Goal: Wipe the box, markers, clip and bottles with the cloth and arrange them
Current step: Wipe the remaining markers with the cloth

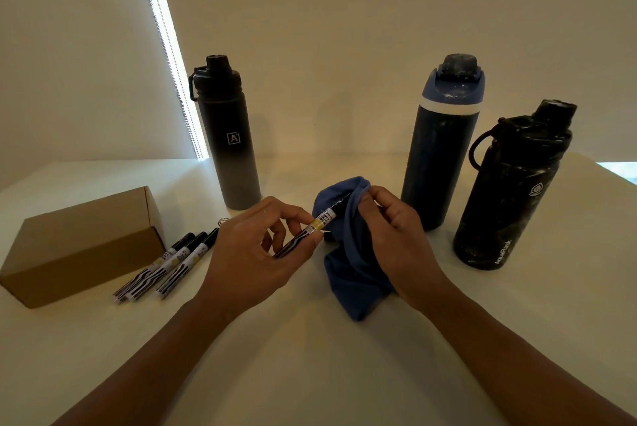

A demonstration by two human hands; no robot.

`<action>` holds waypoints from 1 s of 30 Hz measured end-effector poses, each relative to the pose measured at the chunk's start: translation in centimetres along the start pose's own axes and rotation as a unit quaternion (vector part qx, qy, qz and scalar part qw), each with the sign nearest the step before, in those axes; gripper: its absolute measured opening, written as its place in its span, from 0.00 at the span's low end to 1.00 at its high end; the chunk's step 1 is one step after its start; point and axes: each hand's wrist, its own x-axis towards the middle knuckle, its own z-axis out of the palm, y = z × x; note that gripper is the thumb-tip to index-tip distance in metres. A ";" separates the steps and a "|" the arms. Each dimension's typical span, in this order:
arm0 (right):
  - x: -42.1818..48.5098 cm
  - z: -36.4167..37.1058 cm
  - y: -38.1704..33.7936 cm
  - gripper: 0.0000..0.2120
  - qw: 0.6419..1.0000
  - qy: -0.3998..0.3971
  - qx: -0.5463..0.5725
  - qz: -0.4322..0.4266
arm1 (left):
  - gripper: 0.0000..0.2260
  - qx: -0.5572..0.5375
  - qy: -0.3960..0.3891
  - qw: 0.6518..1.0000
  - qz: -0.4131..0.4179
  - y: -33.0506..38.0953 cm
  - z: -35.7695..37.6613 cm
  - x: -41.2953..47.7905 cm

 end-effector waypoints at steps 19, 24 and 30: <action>-0.2 0.3 -0.3 0.06 1.000 -0.026 0.017 0.002 | 0.10 0.022 -0.006 0.999 0.031 -0.4 0.0 -0.1; -0.2 0.1 -0.5 0.05 0.999 -0.023 0.028 0.002 | 0.10 0.018 -0.003 0.999 0.031 -0.2 0.2 -0.1; -0.2 0.1 -0.4 0.08 0.999 -0.035 0.041 0.001 | 0.10 0.028 -0.007 0.999 0.039 -0.7 0.1 -0.2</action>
